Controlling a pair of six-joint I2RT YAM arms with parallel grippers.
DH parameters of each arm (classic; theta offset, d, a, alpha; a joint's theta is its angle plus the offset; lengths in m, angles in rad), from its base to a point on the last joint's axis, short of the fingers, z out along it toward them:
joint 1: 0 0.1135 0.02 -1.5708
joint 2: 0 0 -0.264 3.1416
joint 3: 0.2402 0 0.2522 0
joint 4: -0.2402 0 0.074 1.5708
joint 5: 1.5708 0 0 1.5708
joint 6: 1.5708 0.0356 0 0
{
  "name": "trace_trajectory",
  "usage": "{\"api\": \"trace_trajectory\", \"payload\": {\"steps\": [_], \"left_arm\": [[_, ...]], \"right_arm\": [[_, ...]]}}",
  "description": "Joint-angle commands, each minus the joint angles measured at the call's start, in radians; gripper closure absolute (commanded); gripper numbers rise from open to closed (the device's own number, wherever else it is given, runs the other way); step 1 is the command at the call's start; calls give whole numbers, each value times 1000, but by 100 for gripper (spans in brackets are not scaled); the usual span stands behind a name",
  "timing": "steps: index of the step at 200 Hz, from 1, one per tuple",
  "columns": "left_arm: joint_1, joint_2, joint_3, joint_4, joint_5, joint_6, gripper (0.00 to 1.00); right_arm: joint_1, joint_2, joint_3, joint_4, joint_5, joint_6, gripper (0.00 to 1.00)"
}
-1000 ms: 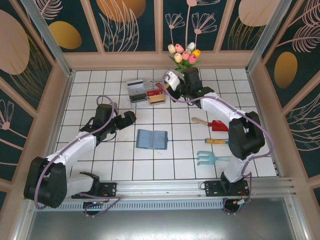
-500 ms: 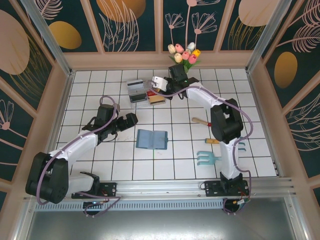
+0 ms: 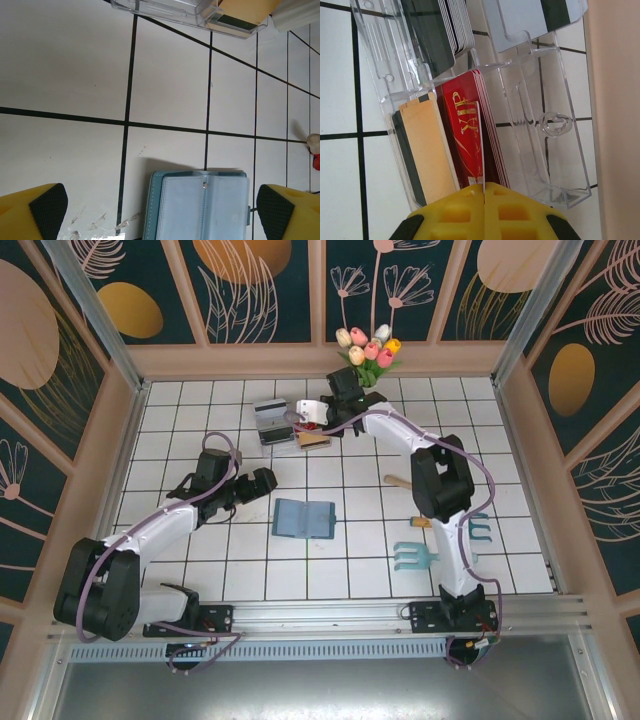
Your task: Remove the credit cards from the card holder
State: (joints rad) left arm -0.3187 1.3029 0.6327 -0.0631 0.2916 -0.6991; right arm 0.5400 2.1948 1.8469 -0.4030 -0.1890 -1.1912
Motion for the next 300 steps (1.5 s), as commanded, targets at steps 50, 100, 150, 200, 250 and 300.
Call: {"api": "trace_trajectory", "payload": {"steps": [50,100,150,200,250,300], "left_arm": [[7,10,13,16,24,22,1],[8,12,1,26,38,19,2],[9,35,12,33,60,19,2],[8,39,1,44,72,15,1],[8,55,-4,57,82,16,1],[8,59,-8,62,93,18,2]], "right_arm": [[46,57,72,-35,67,-86,100],[46,74,75,-33,103,-124,100],[52,83,86,-65,82,-143,100],[55,105,129,-77,59,-108,97],[57,148,211,-121,46,-38,93],[57,143,204,-95,60,-25,82]]}}
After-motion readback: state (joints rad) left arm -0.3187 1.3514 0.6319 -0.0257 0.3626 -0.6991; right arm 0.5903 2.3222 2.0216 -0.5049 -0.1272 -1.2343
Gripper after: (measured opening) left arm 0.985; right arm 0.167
